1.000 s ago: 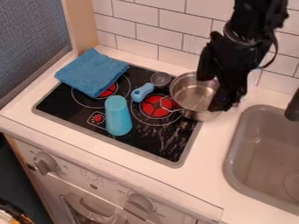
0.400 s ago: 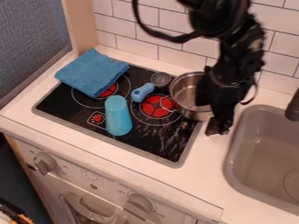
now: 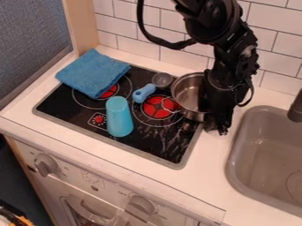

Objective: Transferred the pot to the bottom left corner of the burner

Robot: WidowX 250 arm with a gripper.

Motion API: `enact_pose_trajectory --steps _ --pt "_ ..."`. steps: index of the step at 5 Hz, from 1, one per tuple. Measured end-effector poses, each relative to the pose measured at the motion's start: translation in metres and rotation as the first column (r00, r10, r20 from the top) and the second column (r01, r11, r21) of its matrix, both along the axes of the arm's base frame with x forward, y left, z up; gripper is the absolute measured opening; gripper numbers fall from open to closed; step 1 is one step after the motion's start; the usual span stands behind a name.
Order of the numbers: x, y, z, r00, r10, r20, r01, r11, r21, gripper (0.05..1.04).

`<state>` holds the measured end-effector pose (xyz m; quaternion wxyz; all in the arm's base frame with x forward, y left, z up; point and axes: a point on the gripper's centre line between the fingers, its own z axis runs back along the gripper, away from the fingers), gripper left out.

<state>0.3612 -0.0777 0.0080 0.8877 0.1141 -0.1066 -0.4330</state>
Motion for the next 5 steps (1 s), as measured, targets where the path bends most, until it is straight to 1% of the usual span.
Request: enact_pose_trajectory --steps 1,2,3,4,5 --pt "-0.002 -0.001 0.000 1.000 -0.011 -0.012 0.011 1.000 0.004 0.351" --pt "-0.004 -0.005 0.000 0.999 -0.028 -0.021 0.028 0.999 0.017 0.196" --pt "-0.006 -0.010 0.001 0.998 -0.046 -0.033 0.047 0.998 0.029 0.115" --pt "-0.010 -0.018 0.002 0.997 -0.070 -0.046 0.071 0.997 0.033 0.100" --pt "-0.016 -0.028 0.007 0.992 -0.114 -0.059 0.117 0.992 0.054 0.100"
